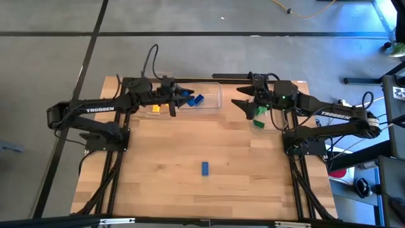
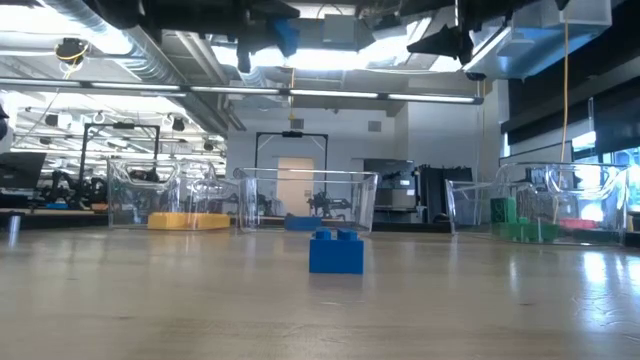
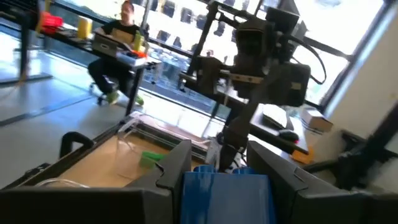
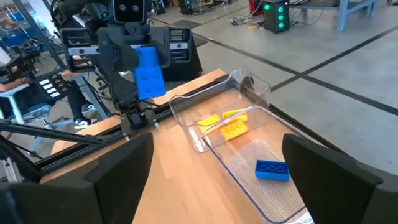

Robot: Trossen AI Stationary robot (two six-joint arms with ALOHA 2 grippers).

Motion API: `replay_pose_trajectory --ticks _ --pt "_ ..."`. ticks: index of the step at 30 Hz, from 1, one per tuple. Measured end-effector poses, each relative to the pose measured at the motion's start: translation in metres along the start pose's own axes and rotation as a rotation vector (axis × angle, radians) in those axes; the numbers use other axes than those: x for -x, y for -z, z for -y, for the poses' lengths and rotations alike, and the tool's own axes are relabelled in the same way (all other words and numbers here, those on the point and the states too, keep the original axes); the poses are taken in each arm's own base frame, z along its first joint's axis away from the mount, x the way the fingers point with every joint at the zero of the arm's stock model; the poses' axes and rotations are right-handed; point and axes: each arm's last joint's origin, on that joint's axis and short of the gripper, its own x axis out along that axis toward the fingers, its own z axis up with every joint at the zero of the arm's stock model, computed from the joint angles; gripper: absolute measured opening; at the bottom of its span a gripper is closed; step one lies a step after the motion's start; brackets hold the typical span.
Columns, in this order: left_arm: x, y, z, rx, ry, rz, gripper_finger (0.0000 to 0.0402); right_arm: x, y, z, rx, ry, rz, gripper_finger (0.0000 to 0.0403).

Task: Sort & place blocks by color
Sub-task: Put the top blue game piece into the middle transparent bin

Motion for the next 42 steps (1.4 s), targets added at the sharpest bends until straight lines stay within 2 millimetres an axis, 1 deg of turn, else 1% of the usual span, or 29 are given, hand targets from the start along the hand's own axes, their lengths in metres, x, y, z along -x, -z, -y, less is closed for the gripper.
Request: replay_pose_trajectory --ticks 3,6,10,12,13,16,18,20,25,28,31,34,42 --pt "-0.001 -0.003 0.000 0.004 -0.070 0.020 0.0125 0.000 0.000 0.000 0.000 0.002 0.001 0.0355" --pt "-0.011 -0.020 -0.009 -0.029 -0.150 0.000 0.0125 0.000 0.000 0.001 -0.002 0.025 0.008 0.0355" --pt "-0.038 -0.047 -0.037 -0.074 -0.259 -0.178 0.0125 0.000 0.000 0.001 -0.002 0.033 0.012 0.0355" --pt "-0.055 -0.053 -0.054 -0.092 -0.301 -0.283 0.0125 0.000 0.000 0.001 -0.003 0.033 0.011 0.0355" --pt "-0.064 -0.052 -0.063 -0.093 -0.327 -0.338 0.0125 0.000 0.000 0.001 -0.003 0.033 0.011 0.0355" --pt "-0.089 -0.041 -0.089 -0.072 -0.408 -0.497 0.0125 0.000 0.000 0.001 -0.004 0.033 0.011 0.0355" --pt "-0.102 -0.026 -0.104 -0.049 -0.466 -0.581 0.0125 0.000 0.000 0.001 -0.006 0.033 0.011 0.0355" --pt "-0.113 -0.006 -0.118 -0.008 -0.525 -0.644 0.0125 0.000 0.000 0.001 -0.018 0.033 0.011 0.0355" --pt "-0.127 0.042 -0.144 0.093 -0.613 -0.745 0.0125 0.000 0.000 0.001 -0.054 0.034 0.009 0.0355" --pt "-0.131 0.064 -0.155 0.147 -0.629 -0.793 0.0125 0.000 0.000 0.001 -0.055 0.034 0.008 0.0355" --pt "-0.134 0.080 -0.159 0.174 -0.617 -0.834 0.0125 0.000 0.000 0.001 -0.056 0.035 0.004 0.0355" --pt "-0.137 0.090 -0.156 0.176 -0.607 -0.867 0.0125 0.000 0.001 0.001 -0.057 0.037 -0.001 0.0355" --pt "-0.144 0.097 -0.140 0.085 -0.579 -0.899 0.0125 0.000 0.002 0.002 -0.055 0.041 -0.012 0.0355"
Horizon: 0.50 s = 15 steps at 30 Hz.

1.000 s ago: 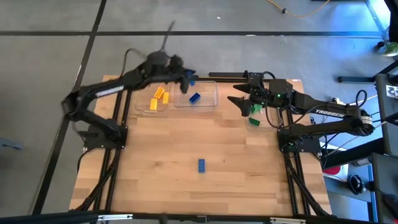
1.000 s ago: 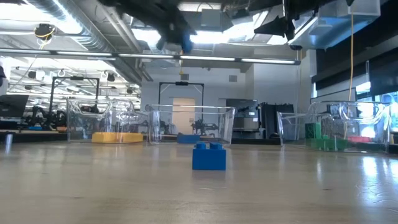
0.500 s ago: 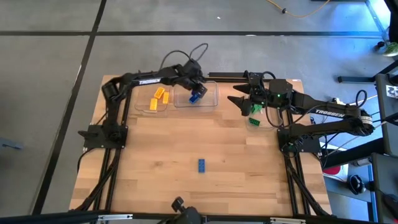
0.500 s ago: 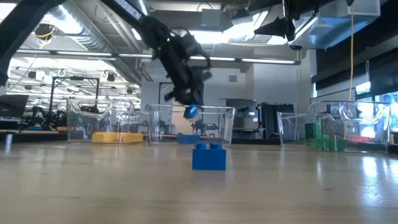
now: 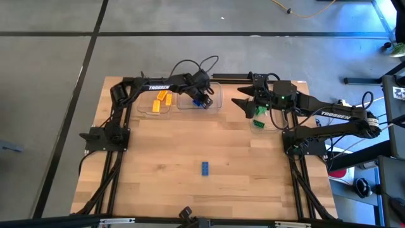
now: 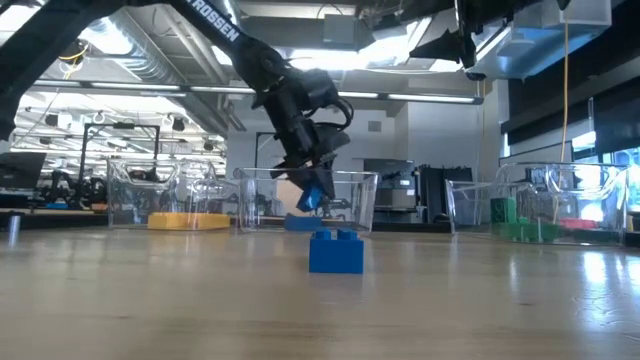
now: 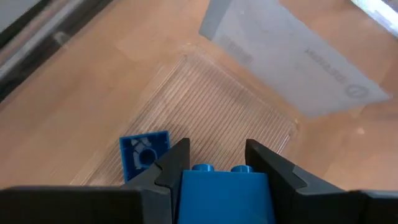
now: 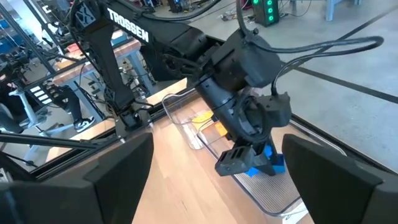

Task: Sort & place blocks by color
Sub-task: Put the top blue game piece into the middle transparent bin, then put the blue game piece into the middle transparent bin

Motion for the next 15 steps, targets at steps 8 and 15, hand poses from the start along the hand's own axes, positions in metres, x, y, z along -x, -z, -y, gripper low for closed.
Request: replay_pose_trajectory --ticks 8,15 --pt "0.000 0.003 0.005 -0.016 -0.032 -0.008 0.0185 0.000 0.000 0.000 -0.001 0.014 0.004 0.0355" --pt "0.012 -0.004 -0.002 0.003 0.008 0.008 0.0198 0.000 0.000 0.000 -0.001 0.015 0.004 0.0355"
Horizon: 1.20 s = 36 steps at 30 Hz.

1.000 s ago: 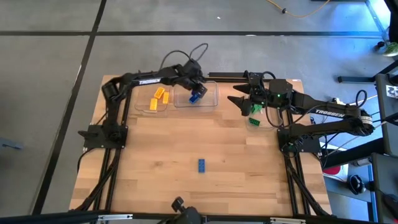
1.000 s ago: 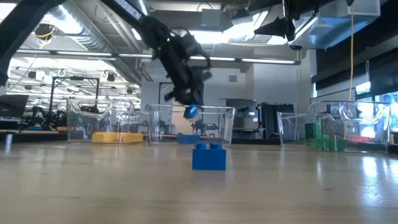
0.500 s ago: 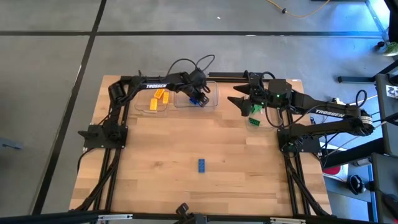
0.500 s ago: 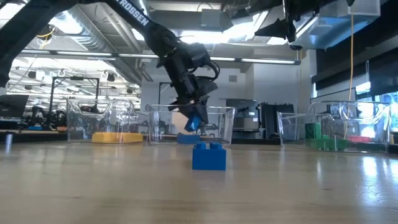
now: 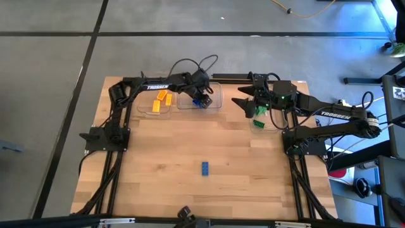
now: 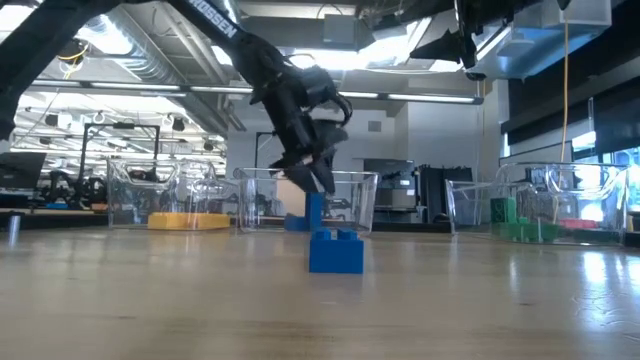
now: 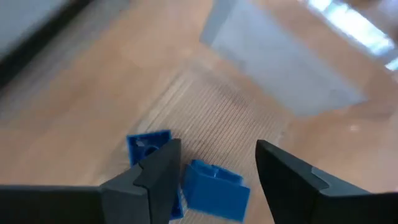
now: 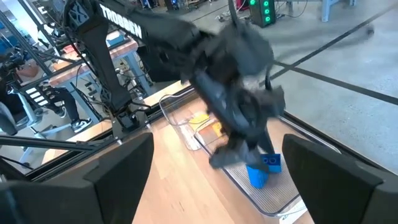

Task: Sort & place blocks by color
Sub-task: Put the blue game piece into the middle transparent bin

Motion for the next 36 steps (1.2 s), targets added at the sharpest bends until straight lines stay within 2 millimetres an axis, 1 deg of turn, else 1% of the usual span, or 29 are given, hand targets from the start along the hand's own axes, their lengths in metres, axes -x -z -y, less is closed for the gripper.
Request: replay_pose_trajectory --ticks 2,5,8,10,12,14,15,18,21,23,25,27,31,36 --pt "0.016 -0.007 -0.004 0.010 0.019 0.036 0.0199 0.000 0.000 0.000 0.000 0.000 0.000 0.0355" --pt "0.047 -0.017 -0.008 0.006 0.029 0.098 0.0199 0.000 0.000 0.000 0.000 0.000 0.000 0.0355" --pt "0.087 -0.025 -0.004 -0.031 0.047 0.192 0.0200 0.000 0.000 0.000 0.000 0.000 0.000 0.0355" --pt "0.118 -0.024 0.004 -0.050 0.085 0.263 0.0200 0.000 0.000 0.000 0.000 0.001 -0.001 0.0355" --pt "0.147 -0.015 0.012 -0.057 0.138 0.322 0.0200 0.000 0.000 0.000 -0.001 0.001 -0.001 0.0355" --pt "0.171 0.000 0.020 -0.070 0.187 0.400 0.0200 0.000 0.000 0.000 -0.002 0.000 -0.001 0.0355" --pt "0.183 0.009 0.024 -0.070 0.211 0.447 0.0200 0.000 0.000 0.000 -0.007 -0.001 -0.002 0.0355" --pt "0.211 0.045 0.030 -0.056 0.290 0.573 0.0200 0.000 0.000 -0.001 -0.026 -0.008 -0.005 0.0355" --pt "0.231 0.081 0.034 -0.078 0.389 0.699 0.0201 0.000 0.001 -0.001 -0.026 -0.028 -0.012 0.0355" --pt "0.241 0.104 0.035 -0.095 0.441 0.771 0.0201 0.000 0.001 -0.001 -0.027 -0.031 -0.013 0.0355" --pt "0.246 0.122 0.034 -0.102 0.483 0.836 0.0201 0.000 0.001 -0.002 -0.037 -0.035 -0.015 0.0355" --pt "0.251 0.136 0.032 -0.088 0.504 0.892 0.0201 0.000 0.001 -0.001 -0.051 -0.035 -0.014 0.0355" --pt "0.269 0.151 0.026 -0.098 0.543 0.997 0.0201 0.000 0.001 -0.002 -0.050 -0.036 -0.014 0.0355" --pt "0.277 0.157 0.021 -0.156 0.512 1.045 0.0201 0.000 0.000 -0.002 -0.048 -0.037 -0.011 0.0355"
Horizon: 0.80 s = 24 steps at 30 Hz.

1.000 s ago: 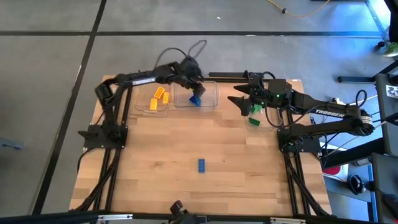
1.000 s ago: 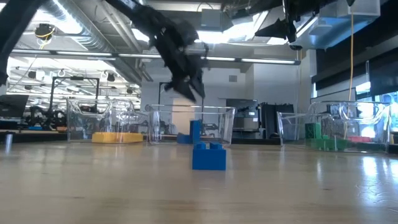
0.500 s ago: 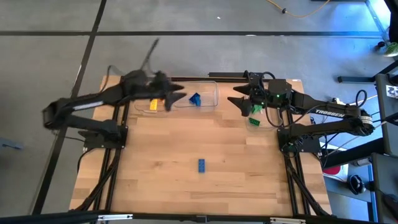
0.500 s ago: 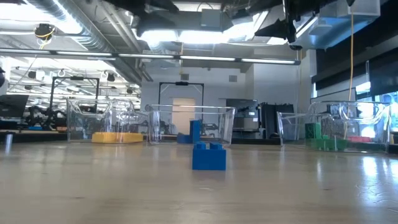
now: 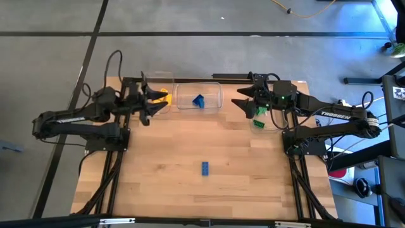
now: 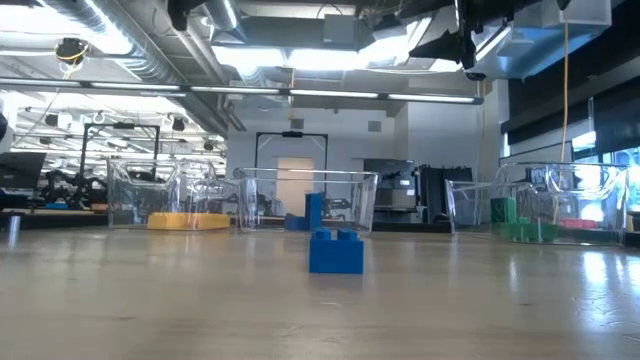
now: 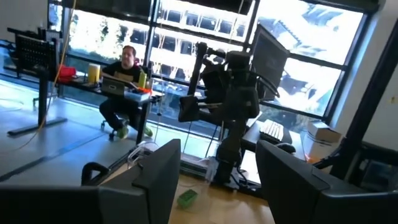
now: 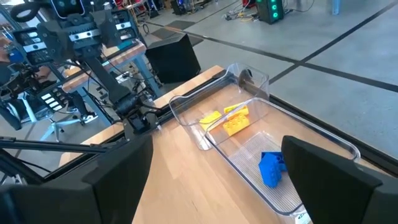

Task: Sort & place blocks by color
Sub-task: Put the blue game piece into the middle transparent bin

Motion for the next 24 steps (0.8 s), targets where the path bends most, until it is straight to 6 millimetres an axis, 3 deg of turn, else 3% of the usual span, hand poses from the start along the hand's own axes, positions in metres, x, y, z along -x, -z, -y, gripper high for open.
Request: replay_pose_trajectory --ticks 14,24 --pt "0.0007 -0.0011 0.0006 0.005 0.010 0.007 0.0197 0.0000 -0.0006 -0.0004 -0.003 -0.007 0.005 0.0355" --pt "0.0040 -0.0055 0.0024 0.011 0.041 0.035 0.0197 -0.0009 -0.0047 -0.0058 -0.041 -0.135 0.015 0.0355"
